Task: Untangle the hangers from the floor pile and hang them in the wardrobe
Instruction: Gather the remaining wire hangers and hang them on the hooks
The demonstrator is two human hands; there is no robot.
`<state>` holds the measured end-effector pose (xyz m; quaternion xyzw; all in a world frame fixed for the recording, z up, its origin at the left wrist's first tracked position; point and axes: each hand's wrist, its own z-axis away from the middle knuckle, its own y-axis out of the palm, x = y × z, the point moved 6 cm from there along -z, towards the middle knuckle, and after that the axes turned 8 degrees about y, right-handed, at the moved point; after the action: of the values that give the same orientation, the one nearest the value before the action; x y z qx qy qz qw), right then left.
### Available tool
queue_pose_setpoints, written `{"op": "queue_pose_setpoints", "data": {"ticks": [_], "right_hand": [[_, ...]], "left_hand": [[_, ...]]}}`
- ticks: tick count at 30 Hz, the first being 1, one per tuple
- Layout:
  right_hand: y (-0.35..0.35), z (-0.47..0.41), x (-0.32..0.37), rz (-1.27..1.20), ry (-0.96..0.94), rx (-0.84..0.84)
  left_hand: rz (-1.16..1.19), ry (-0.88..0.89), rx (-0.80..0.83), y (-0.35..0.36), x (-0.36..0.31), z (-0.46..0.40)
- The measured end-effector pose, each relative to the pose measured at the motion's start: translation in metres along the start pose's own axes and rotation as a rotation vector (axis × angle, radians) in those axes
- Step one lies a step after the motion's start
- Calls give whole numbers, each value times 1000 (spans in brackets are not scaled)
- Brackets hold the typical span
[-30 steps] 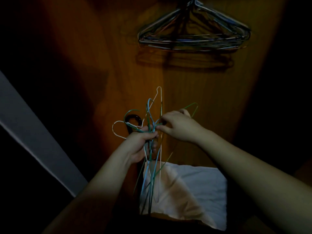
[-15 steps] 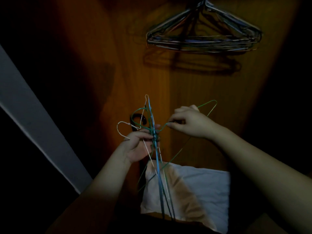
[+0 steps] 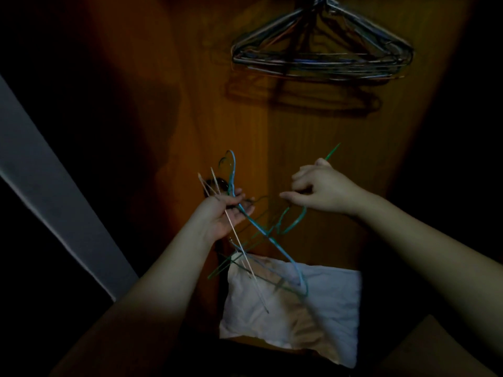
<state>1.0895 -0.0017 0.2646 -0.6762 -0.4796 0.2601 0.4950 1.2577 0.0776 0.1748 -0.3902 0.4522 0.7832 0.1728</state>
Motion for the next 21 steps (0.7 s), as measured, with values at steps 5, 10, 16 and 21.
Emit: {"op": "queue_pose_setpoints", "data": {"ticks": [5, 10, 16, 21], "right_hand": [[-8, 13, -15, 68, -32, 54], [-22, 29, -43, 53, 14, 68], [-35, 44, -91, 70, 201, 108], [-38, 57, -128, 20, 276, 93]], "left_hand": [[123, 11, -134, -8, -7, -7], [164, 32, -224, -20, -5, -14], [258, 42, -289, -33, 1, -32], [235, 27, -277, -25, 9, -35]]}}
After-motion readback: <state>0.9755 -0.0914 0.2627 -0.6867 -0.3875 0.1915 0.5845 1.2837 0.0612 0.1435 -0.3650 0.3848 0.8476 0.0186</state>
